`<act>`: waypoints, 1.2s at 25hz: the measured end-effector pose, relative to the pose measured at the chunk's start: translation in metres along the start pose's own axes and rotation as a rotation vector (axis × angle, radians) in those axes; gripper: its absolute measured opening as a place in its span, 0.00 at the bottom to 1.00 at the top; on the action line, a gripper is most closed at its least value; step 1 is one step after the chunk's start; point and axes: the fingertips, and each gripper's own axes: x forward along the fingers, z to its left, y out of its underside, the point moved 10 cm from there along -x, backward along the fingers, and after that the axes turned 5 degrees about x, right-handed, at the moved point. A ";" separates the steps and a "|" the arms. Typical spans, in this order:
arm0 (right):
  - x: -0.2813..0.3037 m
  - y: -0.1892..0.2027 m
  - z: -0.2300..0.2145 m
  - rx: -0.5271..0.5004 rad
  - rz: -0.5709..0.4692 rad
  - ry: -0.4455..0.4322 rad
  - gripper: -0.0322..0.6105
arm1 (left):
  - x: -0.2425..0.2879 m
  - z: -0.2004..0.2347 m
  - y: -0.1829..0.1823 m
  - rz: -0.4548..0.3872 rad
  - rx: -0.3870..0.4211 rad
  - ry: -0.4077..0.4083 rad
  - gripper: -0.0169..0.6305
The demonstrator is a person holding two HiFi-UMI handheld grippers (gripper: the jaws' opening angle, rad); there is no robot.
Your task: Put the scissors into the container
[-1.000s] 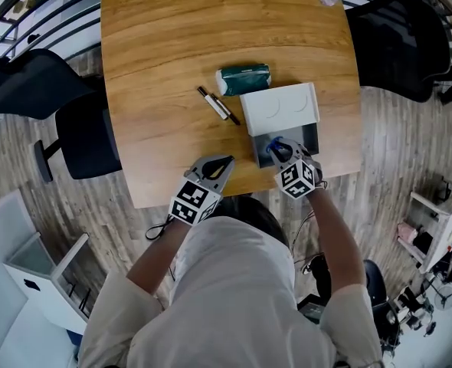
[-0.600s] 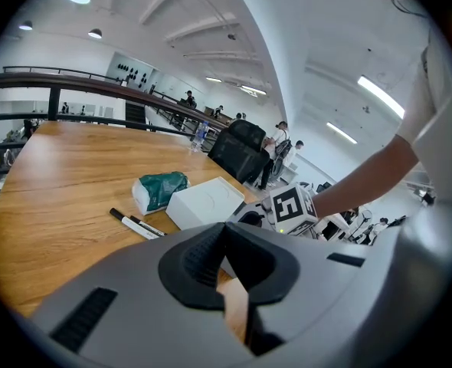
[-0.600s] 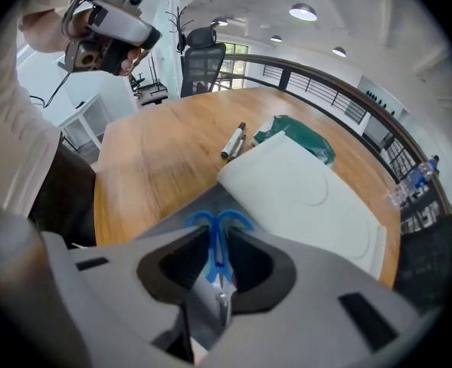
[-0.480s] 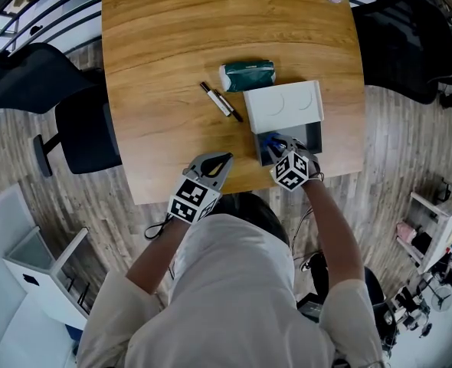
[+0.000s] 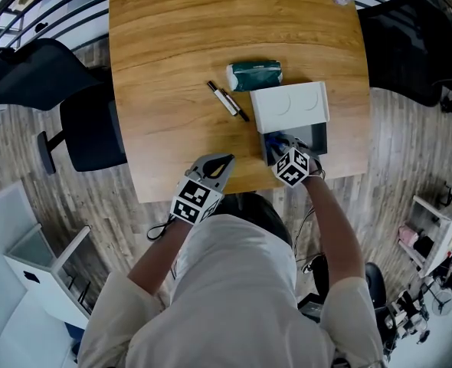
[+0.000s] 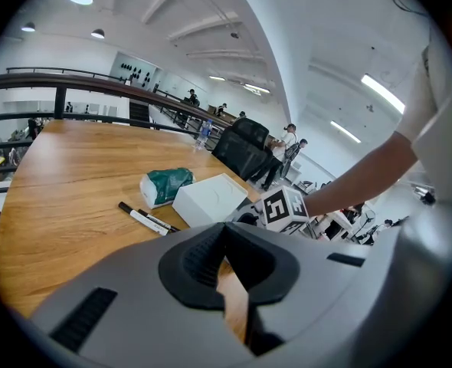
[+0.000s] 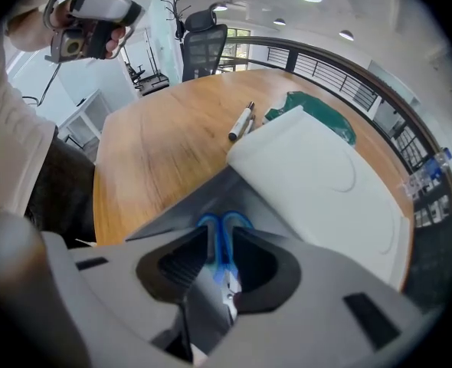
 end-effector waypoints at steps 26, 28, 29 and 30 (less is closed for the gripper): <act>-0.155 0.034 0.010 0.300 -0.336 0.161 0.16 | -0.018 -0.087 -0.033 -0.083 0.131 0.011 0.01; -0.176 0.042 0.015 0.308 -0.388 0.177 0.16 | -0.017 -0.105 -0.038 -0.100 0.140 0.004 0.01; -0.187 0.046 0.017 0.313 -0.415 0.183 0.15 | -0.018 -0.115 -0.041 -0.110 0.144 0.003 0.02; -0.198 0.050 0.021 0.316 -0.442 0.189 0.15 | -0.019 -0.125 -0.044 -0.120 0.147 0.002 0.01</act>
